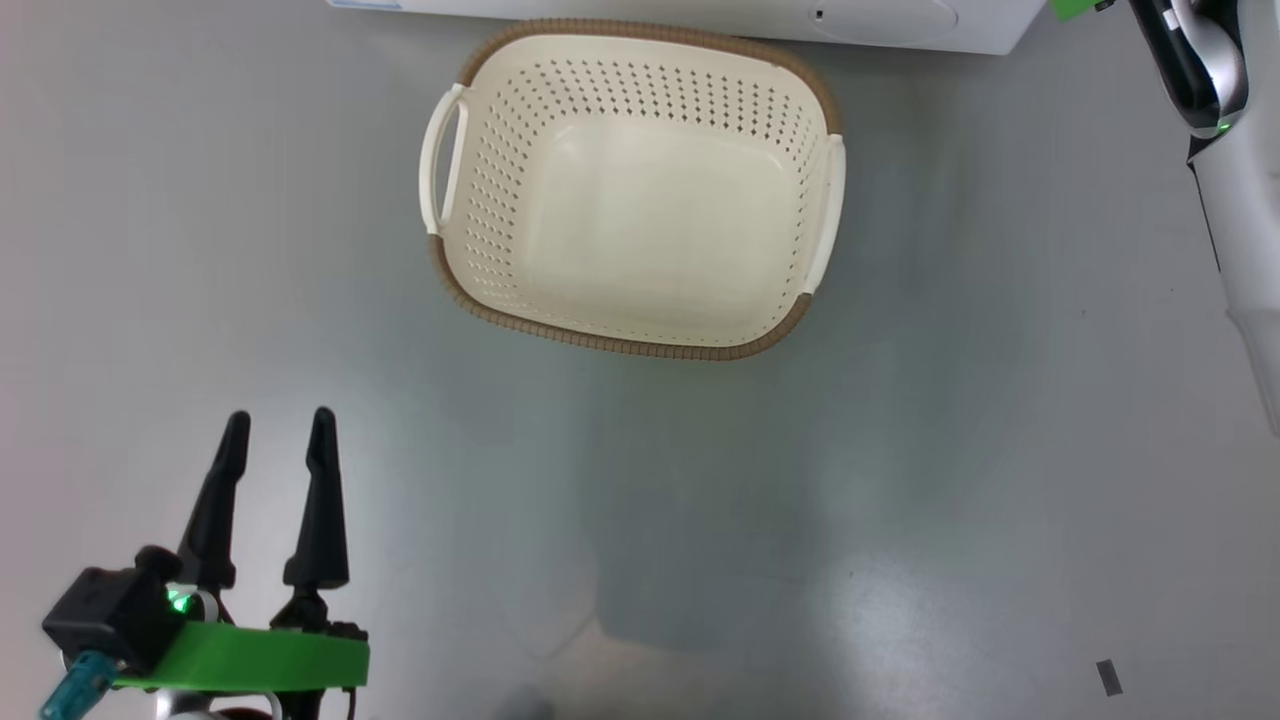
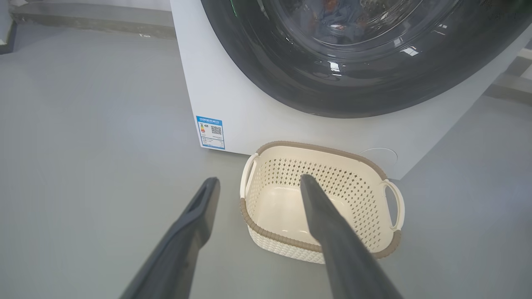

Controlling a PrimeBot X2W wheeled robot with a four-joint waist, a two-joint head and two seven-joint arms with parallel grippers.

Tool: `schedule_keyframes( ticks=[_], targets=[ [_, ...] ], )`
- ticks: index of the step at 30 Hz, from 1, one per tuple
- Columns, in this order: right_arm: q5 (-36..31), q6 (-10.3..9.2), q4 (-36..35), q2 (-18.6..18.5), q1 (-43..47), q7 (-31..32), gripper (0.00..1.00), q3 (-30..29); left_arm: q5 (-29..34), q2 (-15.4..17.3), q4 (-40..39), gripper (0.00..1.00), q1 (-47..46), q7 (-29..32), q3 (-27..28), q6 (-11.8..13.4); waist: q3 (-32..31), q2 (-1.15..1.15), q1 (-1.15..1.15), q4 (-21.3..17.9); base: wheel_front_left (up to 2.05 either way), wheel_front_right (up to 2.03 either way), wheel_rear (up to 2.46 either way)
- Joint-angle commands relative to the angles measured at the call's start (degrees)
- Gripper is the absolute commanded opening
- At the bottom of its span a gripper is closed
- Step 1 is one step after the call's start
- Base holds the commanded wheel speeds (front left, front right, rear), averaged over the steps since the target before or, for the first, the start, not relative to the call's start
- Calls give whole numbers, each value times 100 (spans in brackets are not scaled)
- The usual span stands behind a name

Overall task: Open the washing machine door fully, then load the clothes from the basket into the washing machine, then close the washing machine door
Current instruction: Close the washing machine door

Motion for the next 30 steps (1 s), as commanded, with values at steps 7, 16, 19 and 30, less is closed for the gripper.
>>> schedule_keyframes(
  ticks=[7, 16, 19, 30],
  targets=[
    [-215, 1, 103, 29, -199, -24, 0, -240, -23, 110, -188, 100, 247, -37, 174, -9, 12, 0, 0, 124, 0, 0, 0],
    [-338, 1, 251, -20, -243, -24, 0, -329, -24, 110, -209, 100, 228, -37, 149, -9, -36, 0, 0, 141, 0, 0, 0],
    [-345, 1, 262, -28, -231, -24, 0, -320, -35, 110, -203, 100, 206, -37, 135, -9, -69, 0, 0, 124, 0, 0, 0],
    [-254, 1, -241, 28, 213, -24, 0, -68, -117, 110, -107, 100, -72, -37, 201, -9, -215, 0, 0, -161, 0, 0, 0]
  ],
)
